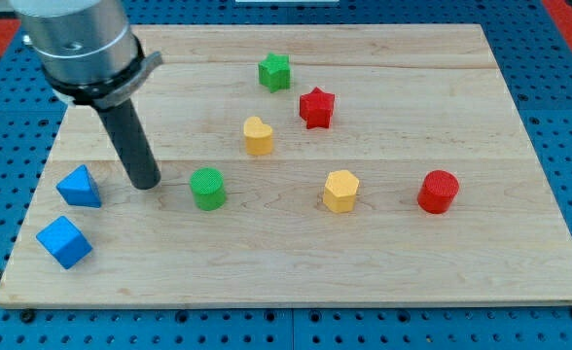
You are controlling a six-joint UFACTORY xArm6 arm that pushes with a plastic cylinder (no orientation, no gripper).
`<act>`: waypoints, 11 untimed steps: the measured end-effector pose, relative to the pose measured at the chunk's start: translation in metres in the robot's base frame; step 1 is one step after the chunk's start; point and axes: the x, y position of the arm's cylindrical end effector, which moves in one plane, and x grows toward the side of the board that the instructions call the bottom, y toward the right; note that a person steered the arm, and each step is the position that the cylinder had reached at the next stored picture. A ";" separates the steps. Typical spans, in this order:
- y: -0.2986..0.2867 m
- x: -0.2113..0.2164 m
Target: Drag the blue cube towards the top left corner of the board
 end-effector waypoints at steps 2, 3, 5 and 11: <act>-0.012 0.113; -0.050 0.136; -0.068 0.082; -0.132 0.029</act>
